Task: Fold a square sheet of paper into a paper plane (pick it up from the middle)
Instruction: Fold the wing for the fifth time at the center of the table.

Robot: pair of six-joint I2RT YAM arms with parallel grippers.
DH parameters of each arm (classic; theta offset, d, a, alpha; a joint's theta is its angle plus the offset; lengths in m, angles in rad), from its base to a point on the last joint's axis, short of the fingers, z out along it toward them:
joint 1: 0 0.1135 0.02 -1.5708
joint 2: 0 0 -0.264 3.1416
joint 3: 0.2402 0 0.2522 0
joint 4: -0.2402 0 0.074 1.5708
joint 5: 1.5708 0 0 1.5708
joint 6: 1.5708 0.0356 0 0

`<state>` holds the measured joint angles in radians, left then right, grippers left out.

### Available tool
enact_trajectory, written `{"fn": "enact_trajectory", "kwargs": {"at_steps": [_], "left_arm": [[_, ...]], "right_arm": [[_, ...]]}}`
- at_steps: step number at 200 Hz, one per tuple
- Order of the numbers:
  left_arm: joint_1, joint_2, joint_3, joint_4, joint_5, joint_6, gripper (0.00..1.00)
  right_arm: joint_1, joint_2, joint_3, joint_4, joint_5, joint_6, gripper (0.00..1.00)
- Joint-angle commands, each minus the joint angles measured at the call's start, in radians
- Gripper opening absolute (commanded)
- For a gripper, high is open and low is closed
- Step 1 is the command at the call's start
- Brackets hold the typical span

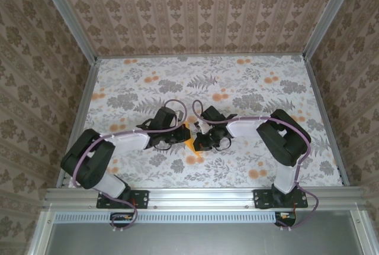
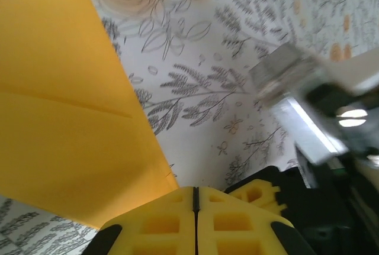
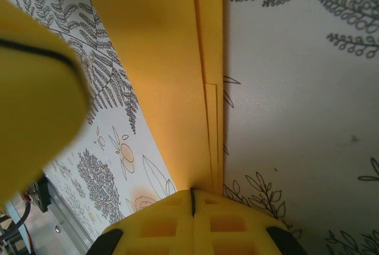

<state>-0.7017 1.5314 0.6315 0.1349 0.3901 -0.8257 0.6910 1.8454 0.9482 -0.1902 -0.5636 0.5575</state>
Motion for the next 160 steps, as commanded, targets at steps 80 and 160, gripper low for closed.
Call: {"fn": "enact_trajectory", "kwargs": {"at_steps": [80, 160], "left_arm": [[0.006, 0.107, -0.017, -0.042, -0.039, 0.005, 0.05], [0.190, 0.122, -0.069, 0.010, -0.017, 0.182, 0.06]], "right_arm": [[0.002, 0.059, -0.028, -0.137, 0.139, -0.018, 0.00], [0.002, 0.095, -0.080, -0.204, 0.198, -0.073, 0.00]]}}
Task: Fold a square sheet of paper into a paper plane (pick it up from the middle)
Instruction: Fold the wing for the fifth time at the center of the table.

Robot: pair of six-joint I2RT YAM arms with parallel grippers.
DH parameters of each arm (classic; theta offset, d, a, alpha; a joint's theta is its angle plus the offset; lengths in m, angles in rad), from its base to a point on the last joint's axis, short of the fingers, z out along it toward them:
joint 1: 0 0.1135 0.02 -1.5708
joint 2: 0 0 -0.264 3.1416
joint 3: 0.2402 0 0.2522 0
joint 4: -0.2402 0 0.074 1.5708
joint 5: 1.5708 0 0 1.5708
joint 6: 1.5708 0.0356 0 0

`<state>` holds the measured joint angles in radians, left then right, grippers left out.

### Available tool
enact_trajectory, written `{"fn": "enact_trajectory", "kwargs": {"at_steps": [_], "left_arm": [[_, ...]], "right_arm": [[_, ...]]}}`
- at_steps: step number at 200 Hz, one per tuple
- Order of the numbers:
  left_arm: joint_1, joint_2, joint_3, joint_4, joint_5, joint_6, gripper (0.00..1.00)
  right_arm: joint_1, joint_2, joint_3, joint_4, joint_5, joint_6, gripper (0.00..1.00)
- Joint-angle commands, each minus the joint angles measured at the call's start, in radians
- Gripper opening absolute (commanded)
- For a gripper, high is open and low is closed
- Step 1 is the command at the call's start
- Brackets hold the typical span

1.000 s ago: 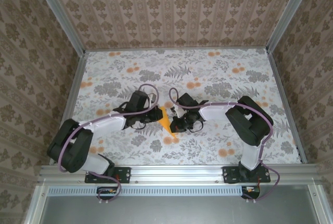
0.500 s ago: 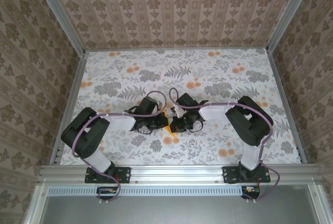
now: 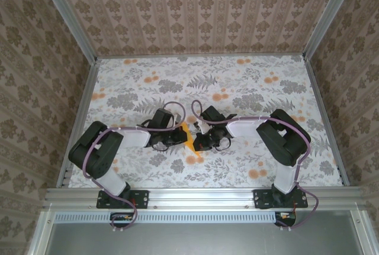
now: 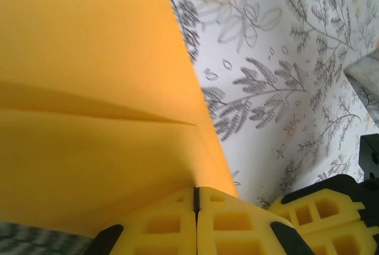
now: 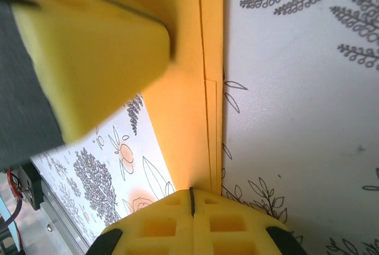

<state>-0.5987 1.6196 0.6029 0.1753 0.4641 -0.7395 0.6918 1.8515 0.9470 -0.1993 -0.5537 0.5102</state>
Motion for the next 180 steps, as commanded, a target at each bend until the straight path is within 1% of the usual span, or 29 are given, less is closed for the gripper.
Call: {"fn": "enact_trajectory", "kwargs": {"at_steps": [1, 14, 21, 23, 27, 50, 84, 107, 133, 180], "left_arm": [[0.091, 0.034, -0.042, -0.029, -0.090, 0.097, 0.06], [0.130, 0.039, -0.037, -0.037, -0.073, 0.112, 0.06], [0.135, 0.038, -0.029, -0.048, -0.065, 0.127, 0.06], [0.135, 0.039, -0.026, -0.054, -0.066, 0.131, 0.06], [0.170, 0.038, -0.020, -0.068, -0.069, 0.141, 0.06], [0.226, 0.031, 0.013, -0.147, -0.087, 0.182, 0.06], [0.298, 0.028, 0.016, -0.158, -0.085, 0.195, 0.06], [0.325, 0.037, 0.024, -0.173, -0.090, 0.198, 0.06], [0.349, 0.036, 0.045, -0.185, -0.098, 0.181, 0.08], [0.352, -0.001, 0.142, -0.278, -0.111, 0.186, 0.14]], "right_arm": [[0.001, 0.089, -0.079, -0.195, 0.187, -0.026, 0.00], [0.001, 0.086, -0.080, -0.195, 0.186, -0.025, 0.00], [0.001, 0.085, -0.078, -0.199, 0.186, -0.025, 0.00], [0.002, 0.085, -0.077, -0.198, 0.185, -0.025, 0.00], [0.000, 0.083, -0.076, -0.200, 0.186, -0.027, 0.00], [0.002, 0.081, -0.076, -0.201, 0.184, -0.025, 0.00], [0.001, 0.080, -0.076, -0.198, 0.183, -0.022, 0.00], [0.000, 0.075, -0.078, -0.188, 0.170, -0.019, 0.00], [0.002, 0.069, -0.075, -0.182, 0.166, -0.019, 0.00], [0.004, 0.044, -0.072, -0.143, 0.138, 0.002, 0.00]]}}
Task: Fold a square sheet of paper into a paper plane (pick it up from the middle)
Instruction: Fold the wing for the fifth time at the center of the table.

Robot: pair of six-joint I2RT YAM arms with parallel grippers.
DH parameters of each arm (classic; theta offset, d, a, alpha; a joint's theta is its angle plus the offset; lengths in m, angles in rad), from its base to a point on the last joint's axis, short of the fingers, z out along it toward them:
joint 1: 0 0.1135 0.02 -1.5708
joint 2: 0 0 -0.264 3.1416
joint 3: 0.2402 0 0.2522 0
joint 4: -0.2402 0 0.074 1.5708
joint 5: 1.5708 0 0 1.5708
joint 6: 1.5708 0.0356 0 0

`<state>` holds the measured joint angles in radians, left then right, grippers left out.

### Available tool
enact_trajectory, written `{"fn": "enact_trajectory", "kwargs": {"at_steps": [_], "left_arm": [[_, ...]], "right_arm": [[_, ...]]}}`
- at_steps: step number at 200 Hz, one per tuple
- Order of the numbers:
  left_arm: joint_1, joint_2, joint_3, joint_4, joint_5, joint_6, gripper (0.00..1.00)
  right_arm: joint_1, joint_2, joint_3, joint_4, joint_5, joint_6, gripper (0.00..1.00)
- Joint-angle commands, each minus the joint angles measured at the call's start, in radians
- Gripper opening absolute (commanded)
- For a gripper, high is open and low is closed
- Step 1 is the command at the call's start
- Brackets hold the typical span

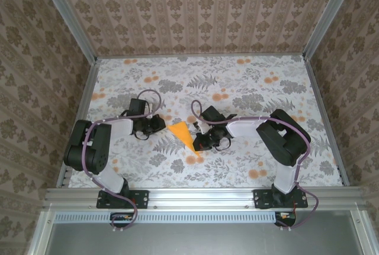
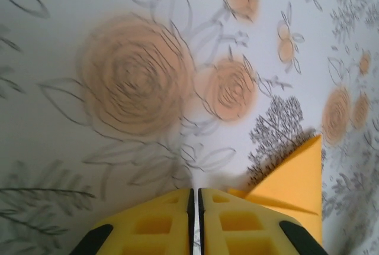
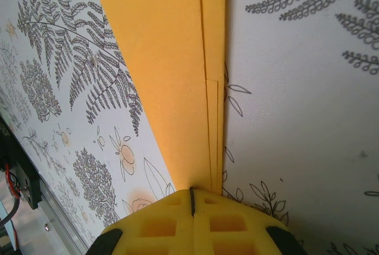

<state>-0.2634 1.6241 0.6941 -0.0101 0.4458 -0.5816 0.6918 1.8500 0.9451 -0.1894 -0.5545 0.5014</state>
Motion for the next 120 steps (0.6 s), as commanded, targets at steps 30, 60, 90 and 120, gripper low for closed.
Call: {"fn": "enact_trajectory", "kwargs": {"at_steps": [30, 60, 90, 120], "left_arm": [[0.001, -0.093, 0.059, -0.148, -0.101, -0.005, 0.21], [-0.071, -0.209, 0.069, -0.267, -0.186, -0.057, 0.33], [-0.174, -0.291, 0.101, -0.416, -0.318, -0.092, 0.53], [-0.289, -0.305, 0.140, -0.534, -0.436, -0.161, 0.72]], "right_arm": [[0.004, -0.012, -0.051, -0.099, 0.112, 0.039, 0.05], [0.002, -0.113, 0.004, -0.077, 0.134, 0.062, 0.33], [-0.014, -0.209, 0.044, -0.134, 0.268, -0.007, 0.61], [-0.063, -0.281, 0.031, -0.175, 0.420, -0.067, 0.70]]}}
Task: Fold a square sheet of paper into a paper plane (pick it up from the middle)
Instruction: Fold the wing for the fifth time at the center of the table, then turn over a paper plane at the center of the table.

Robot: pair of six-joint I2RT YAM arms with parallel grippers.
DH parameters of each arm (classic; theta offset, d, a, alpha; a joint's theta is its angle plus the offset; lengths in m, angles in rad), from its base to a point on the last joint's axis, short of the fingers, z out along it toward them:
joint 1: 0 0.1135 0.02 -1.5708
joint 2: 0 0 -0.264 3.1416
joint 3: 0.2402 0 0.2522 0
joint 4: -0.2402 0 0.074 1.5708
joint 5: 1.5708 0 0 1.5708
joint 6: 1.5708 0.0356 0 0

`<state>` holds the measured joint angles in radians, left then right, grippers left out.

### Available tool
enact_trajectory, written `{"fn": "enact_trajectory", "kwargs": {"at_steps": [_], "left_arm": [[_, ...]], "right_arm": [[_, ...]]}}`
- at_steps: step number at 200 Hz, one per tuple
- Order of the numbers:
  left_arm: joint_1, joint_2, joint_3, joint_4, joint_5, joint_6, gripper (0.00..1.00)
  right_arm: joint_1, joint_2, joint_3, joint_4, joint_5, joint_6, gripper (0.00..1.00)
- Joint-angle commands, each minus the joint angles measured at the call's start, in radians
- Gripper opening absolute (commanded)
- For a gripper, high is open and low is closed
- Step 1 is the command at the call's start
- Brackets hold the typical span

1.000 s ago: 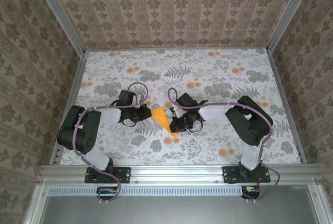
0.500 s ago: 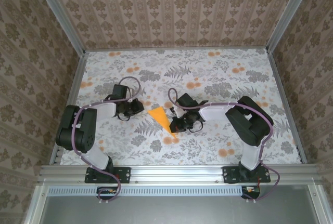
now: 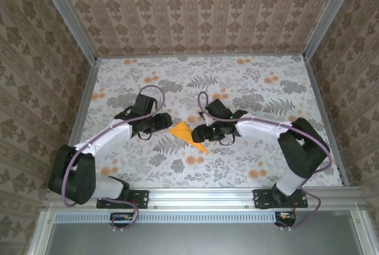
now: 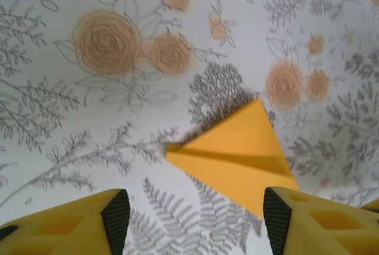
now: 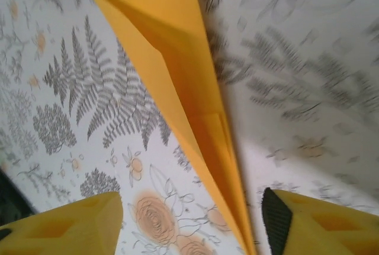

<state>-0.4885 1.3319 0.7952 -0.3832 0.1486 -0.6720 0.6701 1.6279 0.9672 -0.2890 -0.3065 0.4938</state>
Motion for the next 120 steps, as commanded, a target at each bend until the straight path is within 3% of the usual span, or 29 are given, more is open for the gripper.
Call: {"fn": "enact_trajectory", "kwargs": {"at_steps": [1, 26, 64, 120], "left_arm": [[-0.068, -0.012, 0.040, -0.162, -0.141, -0.075, 0.72], [-0.163, 0.020, 0.050, -0.147, -0.147, -0.194, 0.79], [-0.288, 0.155, 0.166, -0.141, -0.183, -0.345, 0.80], [-0.343, 0.411, 0.407, -0.314, -0.240, -0.376, 0.70]], "right_arm": [[-0.044, -0.061, 0.009, -0.076, 0.175, -0.059, 0.70], [-0.100, -0.113, -0.045, -0.027, 0.223, -0.031, 0.75], [-0.149, -0.154, -0.128, 0.045, 0.261, 0.013, 0.77], [-0.174, -0.160, -0.171, 0.071, 0.271, 0.036, 0.77]]}}
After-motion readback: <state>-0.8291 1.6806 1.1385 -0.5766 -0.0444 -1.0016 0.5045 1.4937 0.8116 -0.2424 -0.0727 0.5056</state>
